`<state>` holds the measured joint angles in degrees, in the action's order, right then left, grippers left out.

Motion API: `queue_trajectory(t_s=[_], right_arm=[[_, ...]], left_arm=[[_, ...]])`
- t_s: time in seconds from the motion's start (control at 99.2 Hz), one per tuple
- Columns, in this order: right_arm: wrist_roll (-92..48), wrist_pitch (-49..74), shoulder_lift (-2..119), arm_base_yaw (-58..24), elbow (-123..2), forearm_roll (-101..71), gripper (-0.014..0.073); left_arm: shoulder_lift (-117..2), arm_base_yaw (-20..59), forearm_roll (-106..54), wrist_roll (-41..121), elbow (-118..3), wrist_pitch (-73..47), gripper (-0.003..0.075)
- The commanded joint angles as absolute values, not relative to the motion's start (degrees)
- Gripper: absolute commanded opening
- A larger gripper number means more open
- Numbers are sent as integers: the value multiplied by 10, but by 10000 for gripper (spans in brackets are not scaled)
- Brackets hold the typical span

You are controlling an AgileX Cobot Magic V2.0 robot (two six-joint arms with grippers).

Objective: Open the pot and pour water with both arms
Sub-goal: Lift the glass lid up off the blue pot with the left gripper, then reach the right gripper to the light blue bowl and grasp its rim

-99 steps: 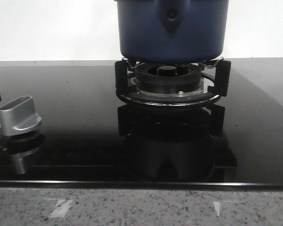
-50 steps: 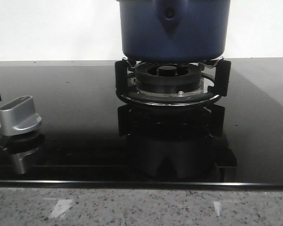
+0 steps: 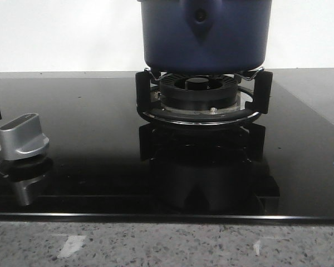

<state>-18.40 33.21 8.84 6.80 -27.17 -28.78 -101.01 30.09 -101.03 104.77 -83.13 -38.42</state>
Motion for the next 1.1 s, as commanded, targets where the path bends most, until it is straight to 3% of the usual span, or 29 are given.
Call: queue_trajectory(t_s=[0.0,0.554,1.088], right_arm=[[-189,297,101,66,-290,-292,351],[-189,297,101,66,-290,-292,351],[-188,321,113,66,-294,-324,351]], left_arm=[[-964,296,-1072,1043,-855,-413,251],[-902,231,-897,888,-842,-443,253],[-708,130,-940,916,-600,-422,253]])
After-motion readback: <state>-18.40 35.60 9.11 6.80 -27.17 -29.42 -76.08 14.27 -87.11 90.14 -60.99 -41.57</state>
